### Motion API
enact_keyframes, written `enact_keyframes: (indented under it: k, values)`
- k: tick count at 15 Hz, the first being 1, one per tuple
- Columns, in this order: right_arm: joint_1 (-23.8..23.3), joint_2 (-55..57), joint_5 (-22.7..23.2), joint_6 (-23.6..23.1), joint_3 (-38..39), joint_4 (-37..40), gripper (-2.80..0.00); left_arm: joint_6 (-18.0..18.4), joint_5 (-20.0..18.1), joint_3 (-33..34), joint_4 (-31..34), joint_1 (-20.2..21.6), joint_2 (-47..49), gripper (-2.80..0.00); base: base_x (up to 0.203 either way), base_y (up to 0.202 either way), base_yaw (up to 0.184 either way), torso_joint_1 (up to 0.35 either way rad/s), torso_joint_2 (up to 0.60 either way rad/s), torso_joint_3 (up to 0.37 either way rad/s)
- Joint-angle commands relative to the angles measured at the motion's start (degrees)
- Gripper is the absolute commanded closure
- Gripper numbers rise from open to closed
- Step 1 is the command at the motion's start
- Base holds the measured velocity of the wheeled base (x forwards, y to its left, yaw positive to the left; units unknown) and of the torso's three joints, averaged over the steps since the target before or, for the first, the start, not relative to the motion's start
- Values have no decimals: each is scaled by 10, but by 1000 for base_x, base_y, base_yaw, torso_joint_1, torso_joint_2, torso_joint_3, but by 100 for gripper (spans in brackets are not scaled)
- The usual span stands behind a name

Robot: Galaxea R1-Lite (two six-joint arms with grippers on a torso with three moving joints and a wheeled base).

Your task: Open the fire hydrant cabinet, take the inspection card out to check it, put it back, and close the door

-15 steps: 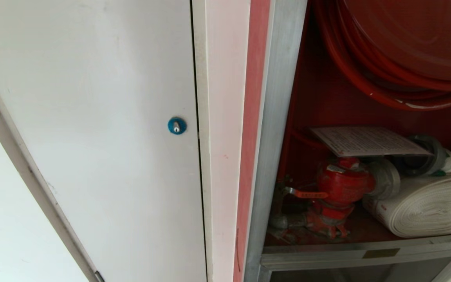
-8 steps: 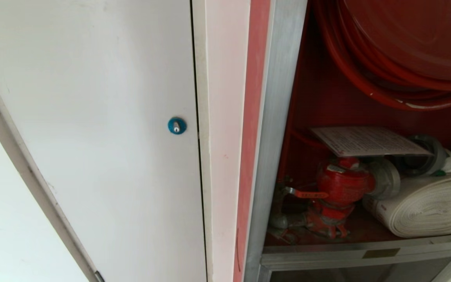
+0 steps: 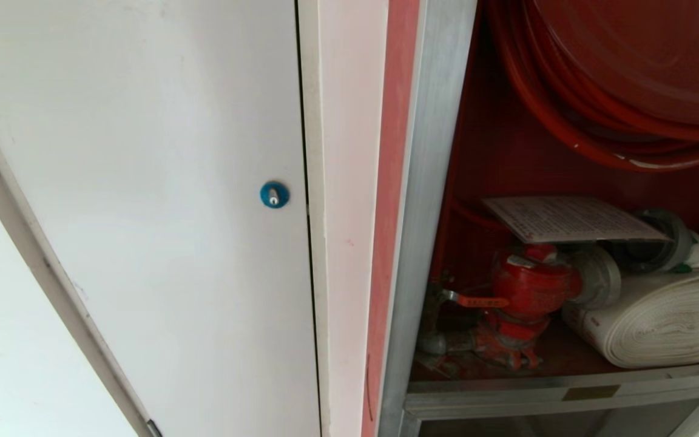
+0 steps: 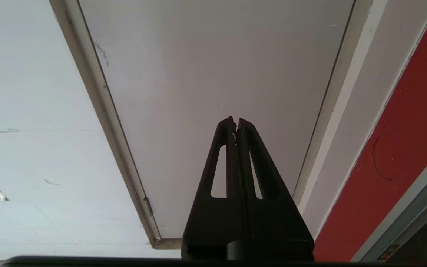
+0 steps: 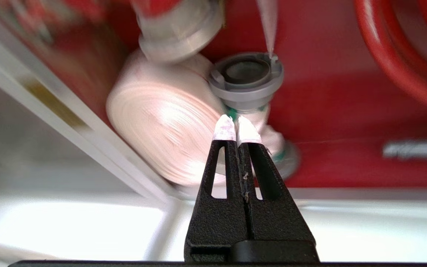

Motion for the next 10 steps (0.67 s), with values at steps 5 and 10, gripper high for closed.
enact_keyframes:
  k: [5, 10]
  values:
    - [-10, 120, -18, -112, -5, -109, -9, 0, 0, 6, 0, 0, 1, 0, 0, 0, 0, 0, 0, 0]
    - [-13, 199, 11, -131, -11, -201, -280, 0, 0, 6, 0, 0, 1, 0, 0, 0, 0, 0, 0, 0]
